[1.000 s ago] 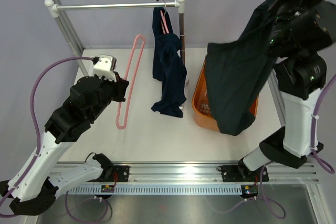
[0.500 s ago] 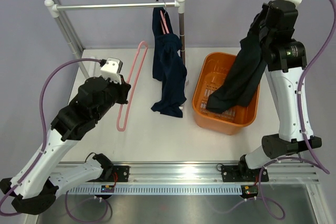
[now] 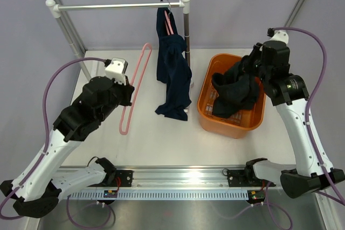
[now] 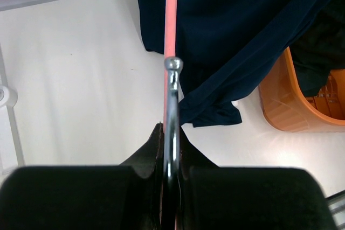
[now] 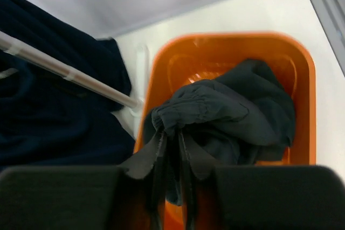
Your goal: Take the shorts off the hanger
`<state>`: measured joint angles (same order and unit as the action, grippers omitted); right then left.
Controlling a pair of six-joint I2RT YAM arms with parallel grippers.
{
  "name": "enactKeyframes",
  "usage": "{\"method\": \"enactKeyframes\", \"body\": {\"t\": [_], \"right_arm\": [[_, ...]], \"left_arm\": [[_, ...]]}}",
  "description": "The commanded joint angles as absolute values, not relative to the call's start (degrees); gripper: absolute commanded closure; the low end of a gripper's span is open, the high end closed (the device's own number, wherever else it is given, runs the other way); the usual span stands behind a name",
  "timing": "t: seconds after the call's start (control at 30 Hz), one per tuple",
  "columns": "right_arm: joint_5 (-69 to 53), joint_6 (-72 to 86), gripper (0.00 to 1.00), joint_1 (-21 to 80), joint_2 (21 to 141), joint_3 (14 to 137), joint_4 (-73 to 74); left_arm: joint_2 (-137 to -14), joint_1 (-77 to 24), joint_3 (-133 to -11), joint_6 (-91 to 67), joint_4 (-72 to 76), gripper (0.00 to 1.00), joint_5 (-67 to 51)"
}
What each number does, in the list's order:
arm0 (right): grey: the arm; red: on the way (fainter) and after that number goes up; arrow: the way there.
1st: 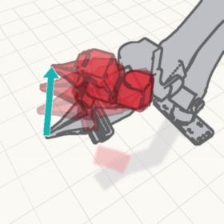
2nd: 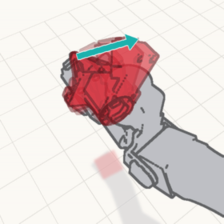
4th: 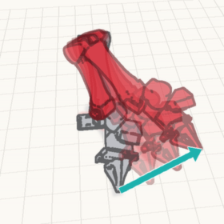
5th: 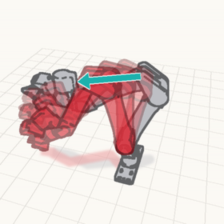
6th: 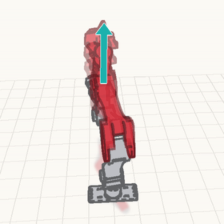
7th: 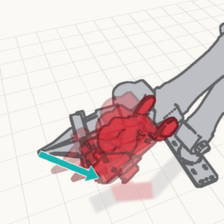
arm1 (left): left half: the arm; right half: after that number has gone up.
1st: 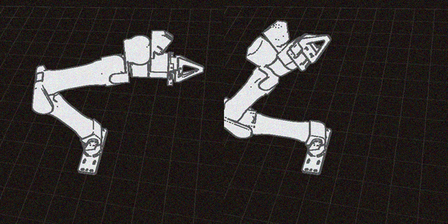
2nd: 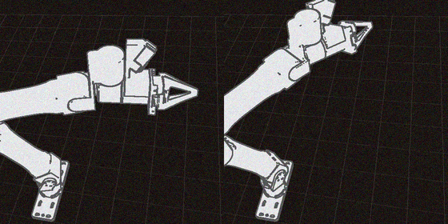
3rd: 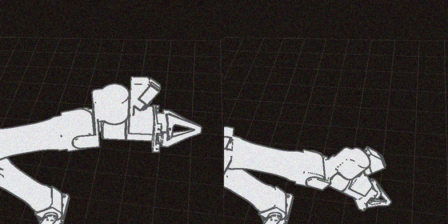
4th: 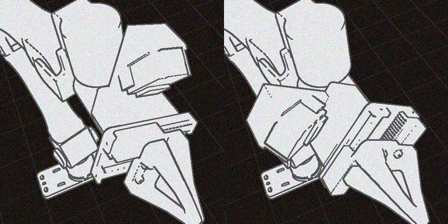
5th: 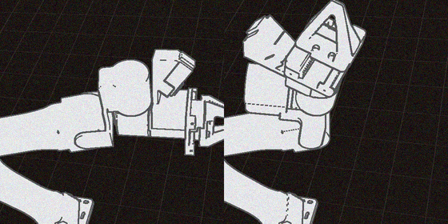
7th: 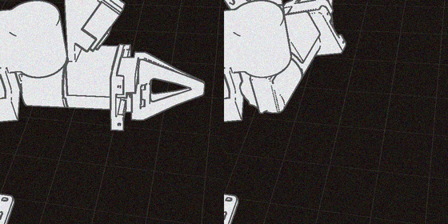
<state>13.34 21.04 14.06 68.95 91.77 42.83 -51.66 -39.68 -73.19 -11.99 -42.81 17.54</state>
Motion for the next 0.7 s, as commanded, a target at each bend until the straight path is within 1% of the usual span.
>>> {"method": "enactKeyframes", "body": {"t": [0.0, 0.07, 0.1, 0.13, 0.17, 0.2, 0.27, 0.43, 0.47, 0.53, 0.57, 0.67], "right_arm": [[16.87, 22.85, 0.77, 14.5, 68.03, 86.5, 42.54], [15.22, 23.38, 0.52, 14.41, 66.63, 83.68, 42.1], [14.42, 23.64, 0.43, 14.5, 65.49, 82.98, 41.49], [13.63, 23.64, 0.36, 14.5, 64.78, 81.66, 41.14], [12.67, 23.64, 0.24, 14.5, 64.25, 81.13, 40.78], [12.48, 23.56, 0.19, 14.5, 63.29, 80.86, 40.61], [11.35, 23.29, 0.14, 14.5, 62.76, 80.77, 40.87], [7.39, 23.91, 0.12, 14.68, 60.3, 79.81, 40.08], [6.77, 24.08, 0.12, 14.94, 59.86, 79.54, 39.9], [5.2, 24.08, 0.11, 15.55, 59.59, 78.93, 39.73], [4.49, 24.17, 0.11, 15.9, 59.59, 78.75, 39.64], [3.25, 24.35, 0.11, 18.36, 59.94, 77.79, 38.32]], "left_arm": [[-52.99, -39.46, -78.12, -10.81, -43.32, 1.0, 18.37], [-53.78, -39.55, -79.18, -10.11, -44.81, 1.0, 17.58], [-54.49, -39.46, -80.32, -9.59, -45.52, 1.0, 16.88], [-54.84, -39.55, -81.03, -9.23, -46.05, 1.0, 16.09], [-55.19, -39.46, -81.82, -8.88, -47.36, 1.0, 15.04], [-56.5, -39.38, -83.74, -8.27, -48.24, 1.0, 13.38], [-57.82, -39.37, -85.68, -7.82, -50.52, 1.0, 11.7], [-63.27, -36.75, -90.69, -6.85, -52.91, 1.0, 7.83], [-64.06, -35.52, -91.4, -6.86, -53.17, 1.0, 4.08], [-66.61, -30.52, -93.59, -7.03, -53.61, 1.0, 0.19], [-67.32, -28.93, -94.21, -7.03, -53.44, 1.0, -4.26], [-69.43, -22.26, -96.93, -7.12, -52.47, 1.0, -9.74]]}}
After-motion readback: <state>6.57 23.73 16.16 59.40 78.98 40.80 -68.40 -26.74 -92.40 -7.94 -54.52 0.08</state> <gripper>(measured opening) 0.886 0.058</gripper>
